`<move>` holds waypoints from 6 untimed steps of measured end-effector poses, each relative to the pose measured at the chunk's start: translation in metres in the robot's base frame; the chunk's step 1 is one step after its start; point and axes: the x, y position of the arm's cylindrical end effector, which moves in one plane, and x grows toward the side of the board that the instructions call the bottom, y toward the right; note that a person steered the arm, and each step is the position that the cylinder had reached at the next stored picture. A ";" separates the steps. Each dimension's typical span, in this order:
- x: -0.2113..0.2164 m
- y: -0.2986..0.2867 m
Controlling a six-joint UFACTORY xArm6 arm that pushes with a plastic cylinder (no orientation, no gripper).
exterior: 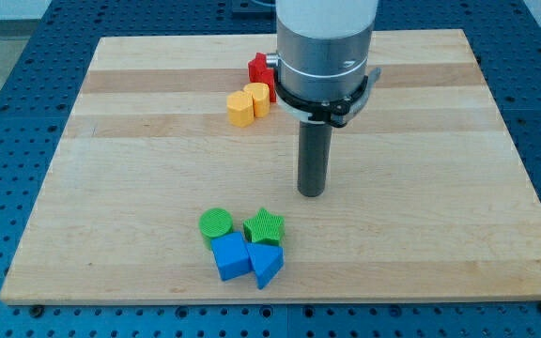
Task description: Slide the yellow hexagon and yellow heart a bit left
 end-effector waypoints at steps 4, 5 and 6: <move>-0.127 -0.013; -0.153 -0.056; -0.177 -0.075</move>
